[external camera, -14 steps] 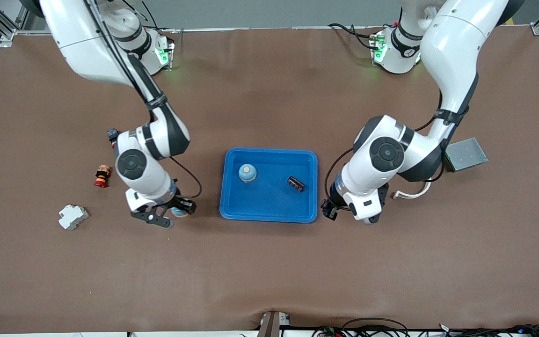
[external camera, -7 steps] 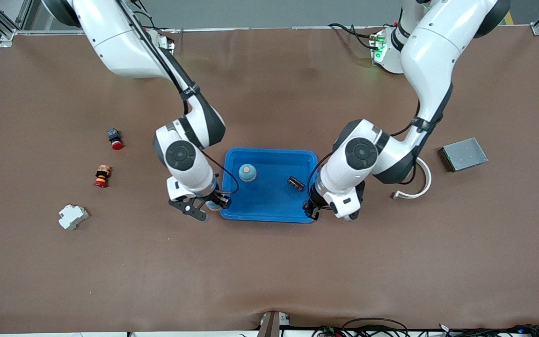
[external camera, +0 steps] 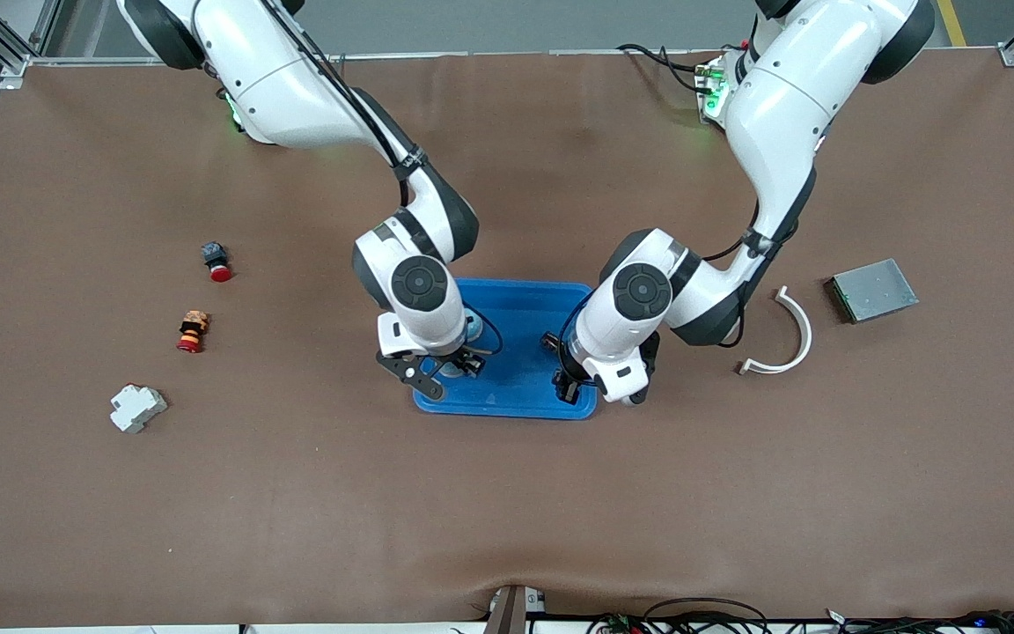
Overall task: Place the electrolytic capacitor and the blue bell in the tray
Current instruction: 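Carry the capacitor to the tray while the right gripper carries the bell, then release the capacitor in the tray while the right gripper releases the bell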
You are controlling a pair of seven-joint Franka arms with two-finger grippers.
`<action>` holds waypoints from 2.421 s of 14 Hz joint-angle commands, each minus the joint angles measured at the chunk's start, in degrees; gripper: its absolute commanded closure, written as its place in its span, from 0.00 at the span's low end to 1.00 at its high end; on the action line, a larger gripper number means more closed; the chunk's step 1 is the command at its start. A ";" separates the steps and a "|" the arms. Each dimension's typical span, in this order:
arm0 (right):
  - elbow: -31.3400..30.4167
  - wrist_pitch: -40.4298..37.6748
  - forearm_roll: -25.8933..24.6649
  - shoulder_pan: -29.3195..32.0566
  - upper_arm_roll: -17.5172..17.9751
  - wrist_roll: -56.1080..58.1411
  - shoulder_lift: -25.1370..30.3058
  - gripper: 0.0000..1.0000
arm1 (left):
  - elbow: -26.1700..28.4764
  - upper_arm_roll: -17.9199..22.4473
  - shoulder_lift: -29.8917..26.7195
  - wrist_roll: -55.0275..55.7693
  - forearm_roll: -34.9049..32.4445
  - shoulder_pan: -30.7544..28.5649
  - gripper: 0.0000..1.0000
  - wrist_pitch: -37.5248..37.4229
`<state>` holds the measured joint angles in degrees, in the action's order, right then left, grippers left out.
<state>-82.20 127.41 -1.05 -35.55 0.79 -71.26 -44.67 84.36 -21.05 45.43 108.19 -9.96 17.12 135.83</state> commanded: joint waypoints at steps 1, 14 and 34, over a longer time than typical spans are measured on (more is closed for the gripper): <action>2.31 -0.41 -0.54 -0.40 -0.61 -1.59 -2.26 1.00 | -1.22 1.01 1.68 1.41 -0.67 1.51 1.00 0.14; 2.57 6.71 -0.89 -0.22 -0.70 -1.68 -6.66 1.00 | -1.74 1.27 1.25 0.80 -4.96 1.25 0.00 -0.03; 12.06 -16.75 0.08 6.00 -0.17 20.52 -0.61 0.00 | -1.57 0.57 -23.27 -47.43 -6.74 -19.40 0.00 -28.14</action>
<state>-69.61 113.16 -1.19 -32.41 -0.14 -56.84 -48.28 81.16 -20.07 25.49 65.85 -16.80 0.03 110.41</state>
